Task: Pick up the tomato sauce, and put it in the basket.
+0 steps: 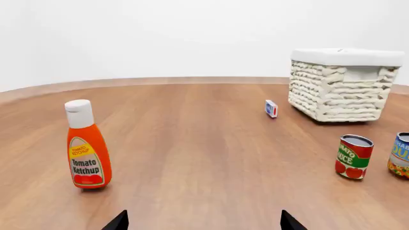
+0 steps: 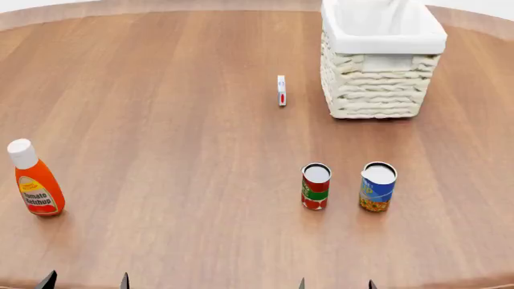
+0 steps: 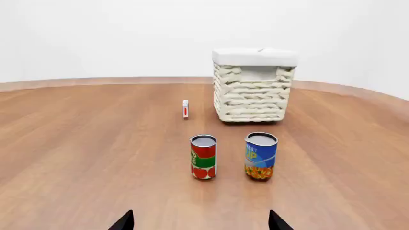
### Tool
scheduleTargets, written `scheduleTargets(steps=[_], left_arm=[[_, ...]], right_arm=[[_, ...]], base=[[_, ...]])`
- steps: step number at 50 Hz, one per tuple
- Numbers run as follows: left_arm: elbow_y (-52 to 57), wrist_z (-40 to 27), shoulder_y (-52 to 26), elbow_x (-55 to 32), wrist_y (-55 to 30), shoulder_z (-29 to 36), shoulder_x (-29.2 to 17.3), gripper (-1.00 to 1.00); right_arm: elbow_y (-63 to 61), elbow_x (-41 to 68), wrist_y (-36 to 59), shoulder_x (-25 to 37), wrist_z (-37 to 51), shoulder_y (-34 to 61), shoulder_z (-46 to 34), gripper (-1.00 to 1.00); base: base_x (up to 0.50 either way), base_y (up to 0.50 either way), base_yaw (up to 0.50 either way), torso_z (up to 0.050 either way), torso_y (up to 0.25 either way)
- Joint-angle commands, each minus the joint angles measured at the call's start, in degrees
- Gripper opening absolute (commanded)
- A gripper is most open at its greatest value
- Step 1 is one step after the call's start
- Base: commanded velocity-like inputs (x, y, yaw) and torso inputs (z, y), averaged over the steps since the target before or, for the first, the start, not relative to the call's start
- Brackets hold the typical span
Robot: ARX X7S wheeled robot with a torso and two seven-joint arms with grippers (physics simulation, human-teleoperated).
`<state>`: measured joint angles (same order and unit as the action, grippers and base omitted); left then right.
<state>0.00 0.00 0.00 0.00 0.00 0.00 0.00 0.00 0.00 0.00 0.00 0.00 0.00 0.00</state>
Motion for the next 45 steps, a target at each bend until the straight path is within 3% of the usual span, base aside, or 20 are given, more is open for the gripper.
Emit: scheduleTargets(steps=[1, 17, 22, 23, 25, 26, 27, 28, 30, 32, 35, 40, 45], left_arm=[[-0.42, -1.12, -0.17, -0.94, 0.27, 1.12, -0.94, 1.0], [15.08, -2.21, 3.88, -4.14, -5.18, 4.43, -4.32, 1.0], [25.63, -3.14, 6.31, -7.17, -7.8, 2.67, -5.15, 1.0], [34.22, -3.73, 8.93, -11.14, -12.95, 0.7, -6.39, 1.0], [42.95, -4.24, 9.87, -13.5, -15.34, -0.51, -7.03, 1.0], [51.55, -12.83, 10.95, -22.1, -18.1, -3.77, -15.62, 1.0], [59.99, -21.43, 10.78, -26.86, -14.5, -0.45, -24.21, 1.0], [59.98, -29.42, 10.29, -28.59, -11.29, 2.73, -31.97, 1.0], [59.97, -37.44, 8.85, -30.38, -6.91, 7.32, -39.83, 1.0], [59.96, -42.31, 7.65, -30.89, -3.75, 10.7, -44.79, 1.0], [59.95, -48.43, 5.89, -31.39, 1.28, 15.27, -51.35, 1.0], [59.95, -57.39, 1.72, -30.73, 8.18, 22.71, -60.81, 1.0], [59.62, -60.47, -1.47, -30.29, 10.0, 27.07, -63.54, 1.0]], right_arm=[[0.0, 0.54, 0.0, 0.54, 0.72, 0.0, -0.72, 1.0], [-17.16, 4.7, 9.6, 3.97, 1.92, -3.84, -3.29, 1.0], [-30.2, 4.95, 13.2, 5.17, 3.03, -7.83, -3.62, 1.0], [-38.8, 4.36, 16.56, 5.52, 4.11, -9.77, -3.61, 1.0], [-43.46, 6.05, 19.68, 5.64, 4.22, -10.25, -3.18, 1.0], [-52.05, 10.55, 23.35, 13.32, 12.7, -12.52, -0.95, 1.0], [-59.99, 16.06, 20.71, 21.91, 21.3, -11.96, -4.7, 1.0], [-59.99, 20.98, 17.14, 30.51, 29.89, -10.16, -9.88, 1.0], [-59.99, 26.09, 9.75, 47.69, 47.08, -3.85, -21.6, 1.0], [-59.98, 27.54, 5.25, 56.99, 60.82, 3.56, -32.0, 1.0], [-59.98, 28.44, 0.79, 63.52, 68.9, 13.73, -44.23, 1.0], [-59.97, 28.76, -1.96, 66.8, 74.85, 25.95, -57.89, 1.0], [-59.96, 28.64, -3.87, 68.2, 78.49, 34.65, -67.67, 1.0]], base=[[0.0, 0.0, 0.0, 0.0, 0.0], [0.0, 0.0, 0.0, 0.0, 0.0], [0.0, 0.0, 0.0, 0.0, 0.0], [0.0, 0.0, 0.0, 0.0, 0.0], [0.0, 0.0, 0.0, 0.0, 0.0], [0.0, 0.0, 0.0, 0.0, 0.0], [0.0, 0.0, 0.0, 0.0, 0.0], [0.0, 0.0, 0.0, 0.0, 0.0], [0.0, 0.0, 0.0, 0.0, 0.0], [0.0, 0.0, 0.0, 0.0, 0.0], [0.0, 0.0, 0.0, 0.0, 0.0], [0.0, 0.0, 0.0, 0.0, 0.0], [0.0, 0.0, 0.0, 0.0, 0.0]])
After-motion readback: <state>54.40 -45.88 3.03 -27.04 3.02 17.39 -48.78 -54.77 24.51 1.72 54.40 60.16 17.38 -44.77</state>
